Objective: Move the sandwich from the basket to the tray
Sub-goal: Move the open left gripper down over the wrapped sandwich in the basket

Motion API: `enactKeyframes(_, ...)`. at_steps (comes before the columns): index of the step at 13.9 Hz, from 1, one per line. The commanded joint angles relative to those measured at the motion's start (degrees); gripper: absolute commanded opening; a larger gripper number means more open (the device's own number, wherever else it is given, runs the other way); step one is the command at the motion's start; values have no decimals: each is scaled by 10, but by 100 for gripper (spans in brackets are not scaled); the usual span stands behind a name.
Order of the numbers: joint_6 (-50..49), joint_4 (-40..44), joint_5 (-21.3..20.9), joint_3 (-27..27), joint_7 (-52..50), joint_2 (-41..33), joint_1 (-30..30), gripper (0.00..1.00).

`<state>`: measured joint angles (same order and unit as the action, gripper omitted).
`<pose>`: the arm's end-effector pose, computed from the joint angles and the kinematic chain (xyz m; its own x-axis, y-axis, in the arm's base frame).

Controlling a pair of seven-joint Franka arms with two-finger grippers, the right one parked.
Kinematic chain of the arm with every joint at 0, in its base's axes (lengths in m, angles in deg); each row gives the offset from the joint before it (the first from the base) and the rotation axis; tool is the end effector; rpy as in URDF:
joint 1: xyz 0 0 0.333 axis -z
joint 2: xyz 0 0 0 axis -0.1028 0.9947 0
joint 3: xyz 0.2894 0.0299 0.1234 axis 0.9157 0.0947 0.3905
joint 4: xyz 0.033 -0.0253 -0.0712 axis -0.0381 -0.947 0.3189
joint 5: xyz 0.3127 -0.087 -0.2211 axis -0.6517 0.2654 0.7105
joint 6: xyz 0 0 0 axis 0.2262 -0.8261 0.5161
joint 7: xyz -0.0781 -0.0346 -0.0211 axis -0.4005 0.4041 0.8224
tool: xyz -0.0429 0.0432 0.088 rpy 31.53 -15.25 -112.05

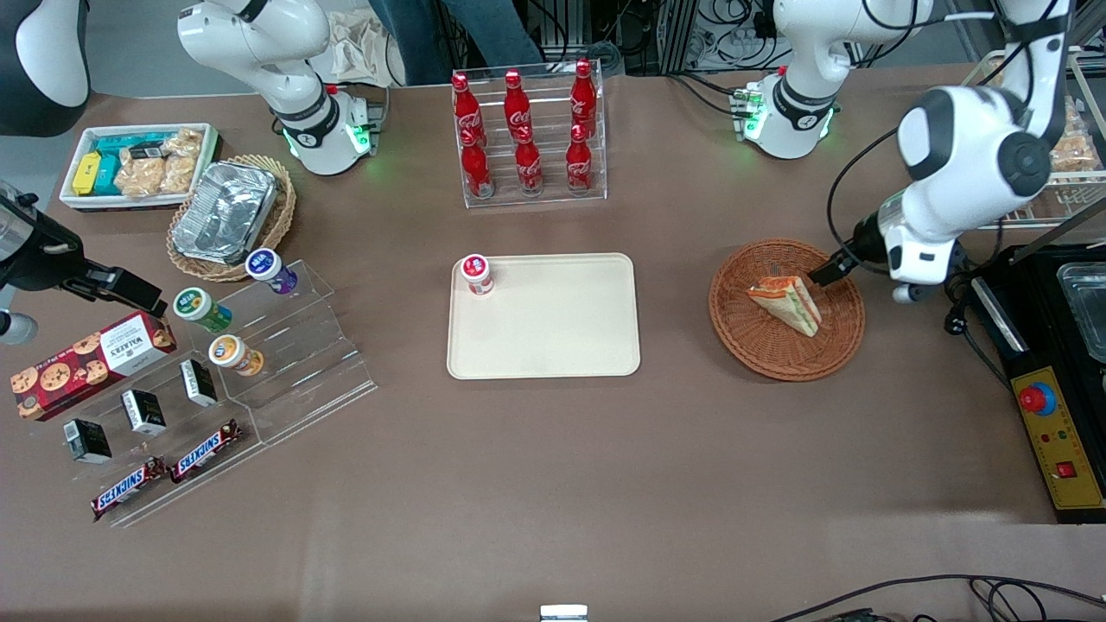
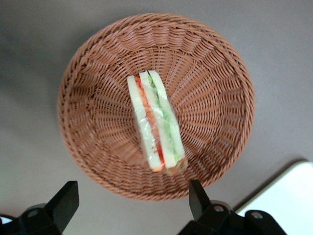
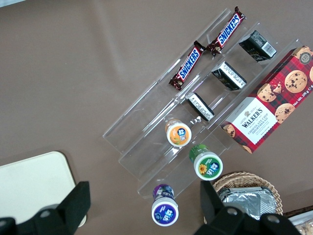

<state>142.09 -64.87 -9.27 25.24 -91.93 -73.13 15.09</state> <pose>0.4625 -0.0415 0.3457 0.7300 0.6533 -0.2008 0.6712 -0.7407 0.0302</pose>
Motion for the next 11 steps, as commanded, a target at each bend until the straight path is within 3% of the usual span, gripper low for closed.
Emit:
enactKeyframes(1, 31, 2, -1, -1, -50, 49, 14, 100)
enactKeyframes(11, 129, -15, -1, -2, -102, 117, 44, 99)
